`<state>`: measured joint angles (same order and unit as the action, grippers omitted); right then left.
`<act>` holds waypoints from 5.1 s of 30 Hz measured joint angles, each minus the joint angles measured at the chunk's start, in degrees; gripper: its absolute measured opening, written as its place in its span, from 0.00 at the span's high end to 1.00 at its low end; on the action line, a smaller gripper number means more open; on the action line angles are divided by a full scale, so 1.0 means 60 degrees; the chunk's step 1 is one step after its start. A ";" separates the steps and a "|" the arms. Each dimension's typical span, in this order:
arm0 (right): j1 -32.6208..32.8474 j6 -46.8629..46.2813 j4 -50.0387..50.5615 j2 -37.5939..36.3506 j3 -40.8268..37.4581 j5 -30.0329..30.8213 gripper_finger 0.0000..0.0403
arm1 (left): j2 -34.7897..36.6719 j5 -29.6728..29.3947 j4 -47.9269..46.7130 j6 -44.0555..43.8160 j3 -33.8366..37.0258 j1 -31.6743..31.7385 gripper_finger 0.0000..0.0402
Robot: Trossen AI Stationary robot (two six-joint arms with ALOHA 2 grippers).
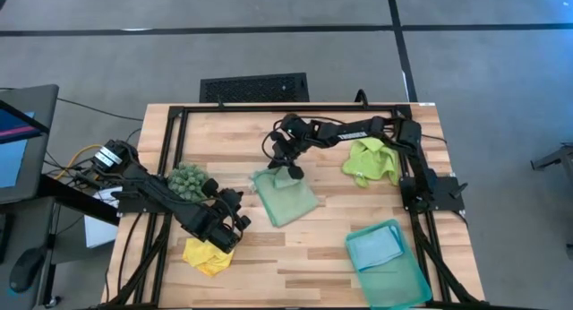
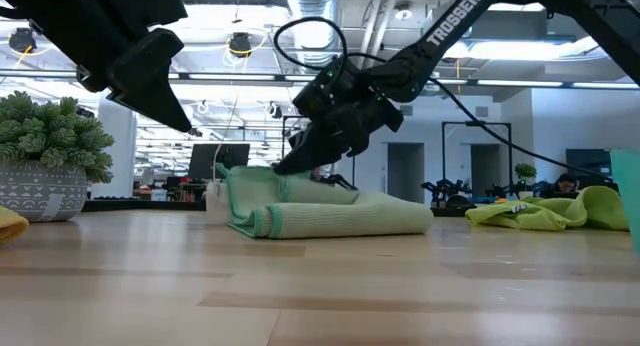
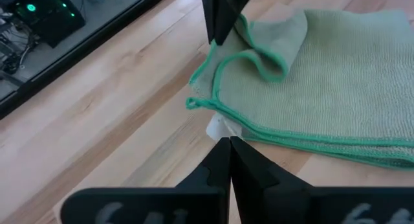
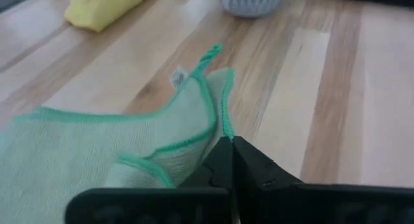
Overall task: Fold microfiber towels
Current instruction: Fold the green microfiber cloth
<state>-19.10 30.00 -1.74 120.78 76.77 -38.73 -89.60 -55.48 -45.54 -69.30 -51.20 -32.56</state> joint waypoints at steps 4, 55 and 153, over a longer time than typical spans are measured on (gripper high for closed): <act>0.0120 -0.0083 0.0032 0.0243 0.0000 0.0249 0.83 | 0.0000 -0.0004 0.0017 0.0003 0.0000 0.0000 1.00; 0.1991 -0.1369 0.2580 -0.1432 -0.0670 0.5566 0.95 | -0.0088 0.0013 0.0511 0.0284 0.0000 0.0033 1.00; 0.4621 -0.0845 -0.1547 -0.6767 -0.7300 0.6116 0.97 | -0.0084 0.5865 1.1342 1.6345 0.2113 0.3398 0.65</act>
<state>8.62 24.93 -11.03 80.18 32.97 -2.03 -90.11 -20.29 22.51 28.77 -38.52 -12.17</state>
